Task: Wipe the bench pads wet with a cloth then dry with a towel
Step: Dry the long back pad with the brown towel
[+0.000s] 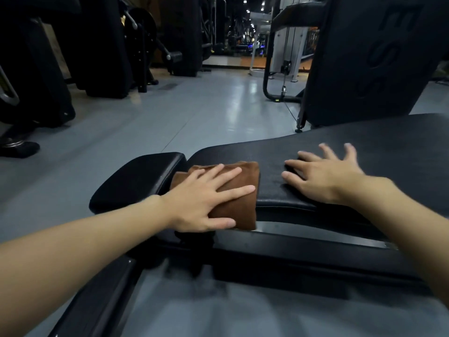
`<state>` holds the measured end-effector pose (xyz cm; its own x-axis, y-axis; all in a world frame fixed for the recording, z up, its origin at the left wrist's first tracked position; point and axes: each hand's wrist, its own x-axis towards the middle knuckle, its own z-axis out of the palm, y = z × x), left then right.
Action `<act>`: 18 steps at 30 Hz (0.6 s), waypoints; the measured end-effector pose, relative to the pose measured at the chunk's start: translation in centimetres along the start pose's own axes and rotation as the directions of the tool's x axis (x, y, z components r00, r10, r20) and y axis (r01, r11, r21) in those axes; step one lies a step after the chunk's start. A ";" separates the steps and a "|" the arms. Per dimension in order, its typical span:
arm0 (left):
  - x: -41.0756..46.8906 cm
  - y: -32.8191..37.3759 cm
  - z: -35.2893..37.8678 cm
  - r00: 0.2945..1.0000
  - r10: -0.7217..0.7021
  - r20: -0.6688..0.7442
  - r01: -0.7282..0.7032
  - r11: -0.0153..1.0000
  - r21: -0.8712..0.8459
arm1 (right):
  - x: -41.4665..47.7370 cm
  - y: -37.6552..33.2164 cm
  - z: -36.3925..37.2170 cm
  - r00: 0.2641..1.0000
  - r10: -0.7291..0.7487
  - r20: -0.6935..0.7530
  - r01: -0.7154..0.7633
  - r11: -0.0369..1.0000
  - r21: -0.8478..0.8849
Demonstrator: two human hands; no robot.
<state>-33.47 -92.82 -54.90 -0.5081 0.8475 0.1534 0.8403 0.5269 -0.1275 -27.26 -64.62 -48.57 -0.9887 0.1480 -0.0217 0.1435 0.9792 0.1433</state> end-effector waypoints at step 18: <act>0.5 0.6 1.2 0.983 0.105 -0.148 -0.080 0.982 0.169 | -1.8 2.4 0.0 0.992 0.114 0.052 -0.112 0.993 -0.037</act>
<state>-33.45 -91.99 -56.04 -0.3833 0.8795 0.2821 0.8342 0.4608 -0.3031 -25.17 -62.49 -48.19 -0.9624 0.2658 -0.0568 0.2519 0.9507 0.1811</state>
